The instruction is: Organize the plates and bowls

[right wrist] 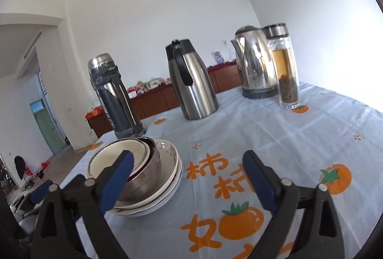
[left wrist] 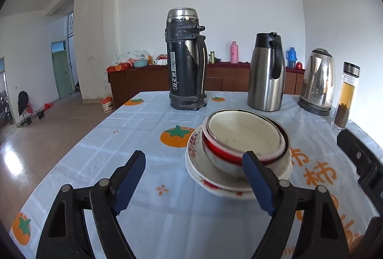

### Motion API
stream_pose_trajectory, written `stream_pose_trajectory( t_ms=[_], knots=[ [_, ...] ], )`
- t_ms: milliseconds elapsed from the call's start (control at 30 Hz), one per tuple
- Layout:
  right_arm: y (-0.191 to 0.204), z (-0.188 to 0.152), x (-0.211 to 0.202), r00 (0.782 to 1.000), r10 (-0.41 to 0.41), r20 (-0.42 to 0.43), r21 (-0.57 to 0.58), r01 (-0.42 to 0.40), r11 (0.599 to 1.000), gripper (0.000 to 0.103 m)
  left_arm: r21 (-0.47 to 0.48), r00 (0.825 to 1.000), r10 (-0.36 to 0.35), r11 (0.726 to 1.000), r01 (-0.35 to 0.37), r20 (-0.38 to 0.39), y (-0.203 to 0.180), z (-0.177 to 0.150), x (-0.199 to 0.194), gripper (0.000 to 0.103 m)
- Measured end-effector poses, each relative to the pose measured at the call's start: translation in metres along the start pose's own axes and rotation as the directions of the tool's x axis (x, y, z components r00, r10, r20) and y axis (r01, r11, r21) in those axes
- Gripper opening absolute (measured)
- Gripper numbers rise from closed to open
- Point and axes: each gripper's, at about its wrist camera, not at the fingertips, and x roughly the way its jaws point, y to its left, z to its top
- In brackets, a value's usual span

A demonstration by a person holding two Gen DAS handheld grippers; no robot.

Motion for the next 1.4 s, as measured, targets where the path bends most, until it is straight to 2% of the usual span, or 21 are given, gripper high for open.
stream_pose_trajectory(
  t_ms=[67, 200, 633, 900, 1200, 1400],
  knots=[
    [0.0, -0.003, -0.013, 0.999, 0.001, 0.035, 0.001, -0.001, 1.0, 0.102, 0.009, 1.0, 0.004, 1.0, -0.005, 0.02, 0.001, -0.005, -0.012, 0.089],
    [0.005, -0.006, -0.033, 0.997, -0.018, 0.072, -0.037, 0.021, 0.999, 0.103, 0.0, 0.999, -0.004, 1.0, 0.004, 0.051, 0.004, -0.014, -0.031, 0.09],
    [0.014, -0.02, -0.081, 0.993, -0.013, 0.119, -0.103, 0.025, 0.994, 0.103, 0.045, 0.996, -0.008, 0.999, 0.004, 0.087, -0.002, -0.036, -0.07, 0.09],
    [0.019, -0.026, -0.1, 0.992, -0.001, 0.127, -0.128, 0.017, 0.992, 0.103, 0.036, 0.995, -0.021, 0.999, 0.018, 0.096, -0.002, -0.048, -0.088, 0.09],
    [0.03, -0.037, -0.118, 0.986, -0.021, 0.164, -0.208, 0.055, 0.977, 0.103, 0.032, 0.989, -0.023, 0.999, 0.018, 0.143, -0.002, -0.054, -0.1, 0.09],
    [0.027, -0.037, -0.123, 0.983, -0.034, 0.178, -0.186, 0.067, 0.98, 0.103, 0.026, 0.988, -0.023, 0.999, 0.019, 0.156, 0.0, -0.055, -0.104, 0.09]
  ],
)
